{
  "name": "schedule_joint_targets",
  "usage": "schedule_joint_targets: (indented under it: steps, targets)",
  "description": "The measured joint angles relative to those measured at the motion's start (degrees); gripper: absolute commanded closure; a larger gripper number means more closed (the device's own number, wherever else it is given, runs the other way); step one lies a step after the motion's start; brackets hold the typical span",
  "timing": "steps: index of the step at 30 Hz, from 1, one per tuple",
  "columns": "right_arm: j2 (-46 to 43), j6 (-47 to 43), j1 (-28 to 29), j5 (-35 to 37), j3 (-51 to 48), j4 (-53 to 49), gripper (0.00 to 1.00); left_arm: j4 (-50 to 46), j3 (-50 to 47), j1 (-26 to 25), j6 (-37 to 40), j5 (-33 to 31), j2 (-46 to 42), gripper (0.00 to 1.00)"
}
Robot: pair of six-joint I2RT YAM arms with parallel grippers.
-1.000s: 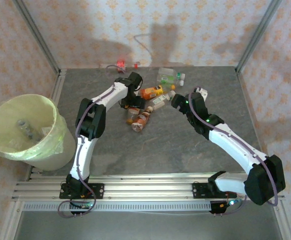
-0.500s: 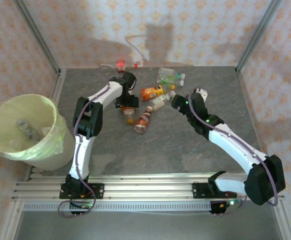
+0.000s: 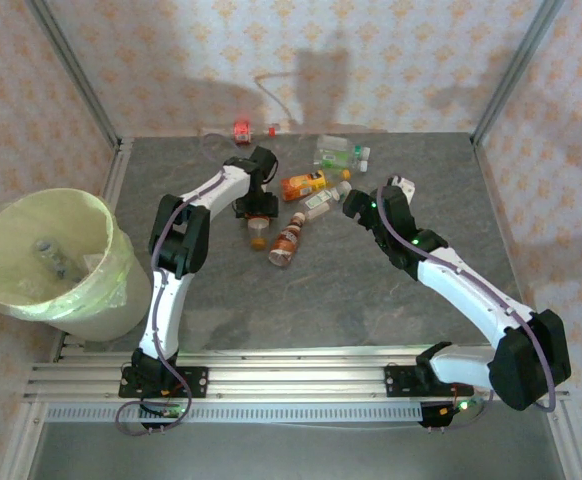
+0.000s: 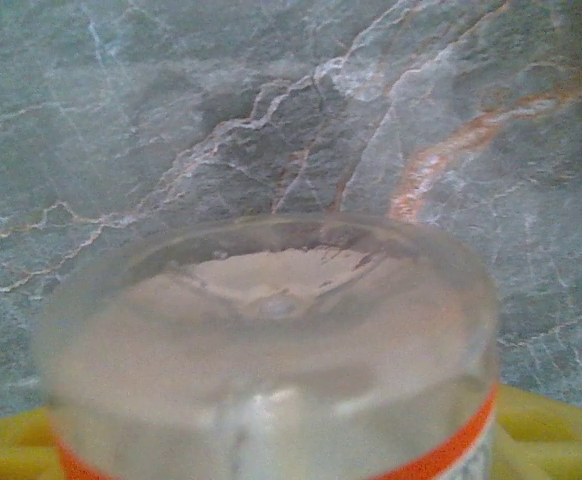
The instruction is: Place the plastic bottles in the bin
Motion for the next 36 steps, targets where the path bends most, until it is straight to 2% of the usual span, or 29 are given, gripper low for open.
schedule_joint_targets:
  steps: [1,9,14,19,29,36]
  targets:
    - [0.0,0.0,0.0,0.0,0.0,0.0,0.00,0.4,-0.5,0.0,-0.2,-0.2,-0.3,0.43]
    - [0.0,-0.1,0.0,-0.1,-0.3,0.0,0.01,2.6,-3.5,0.0,-0.4,-1.1,-3.3,0.43]
    - [-0.3,-0.8,0.0,-3.3,-1.6,2.7,0.01,4.3,-5.7,0.0,-1.0,-1.6,-8.5,0.44]
    - [-0.5,-1.3,0.0,-7.6,-3.1,5.3,0.01,8.0,-9.8,0.0,-2.5,-2.3,-17.6,0.45]
    - [-0.5,-1.7,0.0,-9.9,-3.2,7.3,0.01,16.2,-17.7,0.3,-5.7,-4.4,-33.8,0.45]
    - [-0.5,-1.7,0.0,-12.2,-4.2,9.7,0.01,22.0,-25.6,2.4,-8.6,-6.4,-46.4,0.45]
